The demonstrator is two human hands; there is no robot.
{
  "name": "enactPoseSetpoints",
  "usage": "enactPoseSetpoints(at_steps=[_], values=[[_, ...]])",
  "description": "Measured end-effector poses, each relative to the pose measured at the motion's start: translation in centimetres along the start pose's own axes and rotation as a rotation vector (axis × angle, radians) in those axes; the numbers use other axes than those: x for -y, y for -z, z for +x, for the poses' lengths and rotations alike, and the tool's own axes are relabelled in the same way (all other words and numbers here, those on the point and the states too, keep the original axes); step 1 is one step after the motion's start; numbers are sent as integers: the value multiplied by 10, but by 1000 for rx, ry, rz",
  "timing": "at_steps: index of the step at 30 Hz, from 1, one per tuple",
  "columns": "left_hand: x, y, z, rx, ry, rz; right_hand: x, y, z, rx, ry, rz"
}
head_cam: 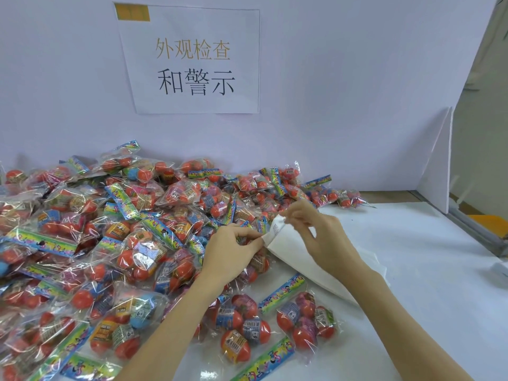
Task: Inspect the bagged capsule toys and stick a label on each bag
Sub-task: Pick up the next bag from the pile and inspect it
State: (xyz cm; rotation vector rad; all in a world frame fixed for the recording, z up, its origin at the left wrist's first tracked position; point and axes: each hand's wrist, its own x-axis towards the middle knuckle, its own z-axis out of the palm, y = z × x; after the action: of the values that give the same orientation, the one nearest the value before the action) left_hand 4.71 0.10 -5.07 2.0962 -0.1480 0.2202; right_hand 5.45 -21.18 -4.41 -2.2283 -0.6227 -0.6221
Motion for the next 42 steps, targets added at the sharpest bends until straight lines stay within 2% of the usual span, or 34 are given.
enactPoseSetpoints(at_steps=[2, 5, 7, 12, 14, 16, 18, 20, 24, 26, 28, 31, 33, 42], values=[[-2, 1, -1, 9, -16, -14, 2, 1, 2, -134, -106, 149], [-7, 4, -1, 3, -6, -200, 6, -1, 5, -239, -246, 357], [-11, 7, -3, -48, -59, -279, 8, -1, 5, -245, -293, 397], [-15, 20, -3, -187, -303, -231, 13, 0, 6, -211, -294, 447], [-13, 27, 1, -234, -337, -247, 17, 1, 7, -194, -277, 461], [-12, 28, 3, -244, -198, -425, 21, 1, 6, -173, -263, 491], [-16, 29, 5, -234, 10, -726, 23, 2, 6, -155, -269, 560], [-17, 31, 7, -174, 152, -952, 24, 3, 6, -134, -287, 676], [-17, 34, 9, 19, 267, -1107, 30, 4, 8, -97, -328, 1025], [-17, 33, 7, 79, 263, -1087, 34, 4, 9, -79, -313, 1112], [-16, 28, 5, 59, 232, -1014, 38, 4, 9, -63, -267, 1073], [-14, 20, 2, -30, 204, -763, 45, 1, 5, -24, -184, 882], [-15, 17, 0, -48, 195, -675, 48, -2, 2, 13, -142, 743], [-13, 14, 0, -2, 161, -726, 44, -9, -1, 50, -174, 605]])
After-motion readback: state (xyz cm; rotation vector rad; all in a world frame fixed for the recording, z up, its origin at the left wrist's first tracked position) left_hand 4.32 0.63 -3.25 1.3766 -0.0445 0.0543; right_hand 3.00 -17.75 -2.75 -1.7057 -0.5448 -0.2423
